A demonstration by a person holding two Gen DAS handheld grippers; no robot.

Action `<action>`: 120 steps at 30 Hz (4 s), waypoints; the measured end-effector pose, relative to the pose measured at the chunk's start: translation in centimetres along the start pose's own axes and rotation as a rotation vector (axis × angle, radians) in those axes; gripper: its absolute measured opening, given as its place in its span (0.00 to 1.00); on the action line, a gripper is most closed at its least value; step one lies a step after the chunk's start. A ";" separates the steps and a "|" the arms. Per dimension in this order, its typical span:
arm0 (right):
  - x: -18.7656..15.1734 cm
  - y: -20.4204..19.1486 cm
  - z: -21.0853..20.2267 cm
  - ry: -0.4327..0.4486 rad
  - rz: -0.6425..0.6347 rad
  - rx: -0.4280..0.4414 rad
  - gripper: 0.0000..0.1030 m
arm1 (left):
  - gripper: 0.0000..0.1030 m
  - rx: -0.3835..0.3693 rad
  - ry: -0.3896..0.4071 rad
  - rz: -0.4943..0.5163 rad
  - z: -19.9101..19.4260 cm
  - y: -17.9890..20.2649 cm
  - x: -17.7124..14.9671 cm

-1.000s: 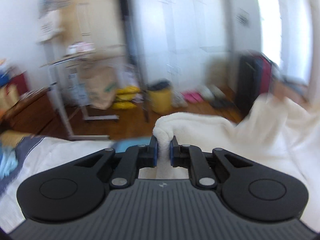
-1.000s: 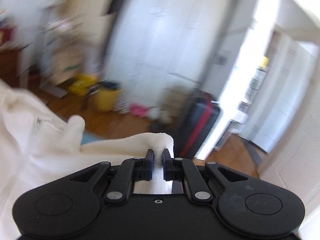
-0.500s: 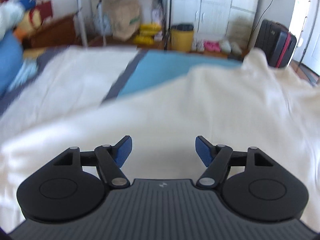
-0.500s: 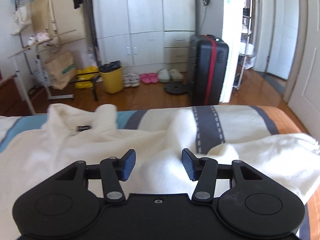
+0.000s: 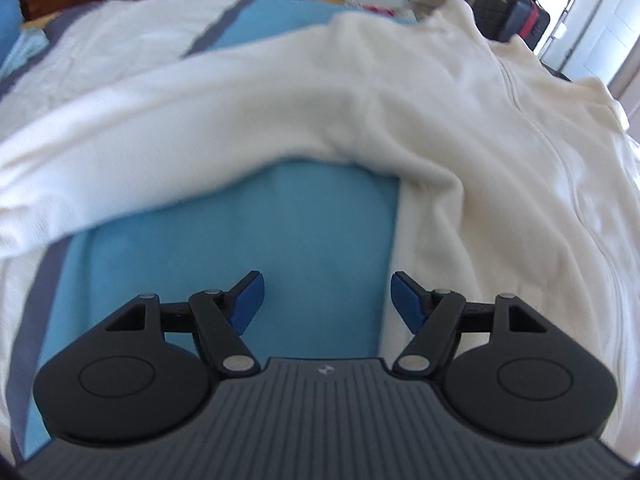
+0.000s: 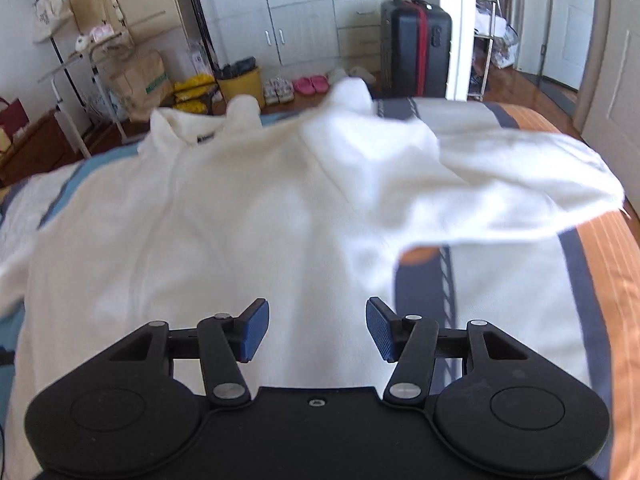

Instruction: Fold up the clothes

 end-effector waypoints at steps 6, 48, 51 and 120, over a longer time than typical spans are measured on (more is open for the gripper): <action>-5.6 2.9 -2.4 -0.067 0.092 -0.019 0.58 | 0.75 -0.040 -0.065 0.013 -0.6 1.0 -2.4; -21.4 6.4 -11.4 0.045 0.184 0.185 0.16 | 0.00 0.095 0.080 0.025 -8.6 1.2 -9.0; -19.5 5.2 -15.8 0.171 0.138 0.206 0.15 | 0.00 0.236 0.257 0.122 -12.4 2.7 -8.3; 5.4 33.7 8.0 0.308 0.782 0.063 0.66 | 0.61 0.058 0.154 0.226 11.1 38.3 14.9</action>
Point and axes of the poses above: each gripper's, at about its wrist camera, not at the fingertips, and z roughly the way its jaws point, y to its right, x to its top, the point moved 2 cm from there along z, roughly the way its jaws point, and after that the axes turned 2 degrees about z, right-handed, at the moved point
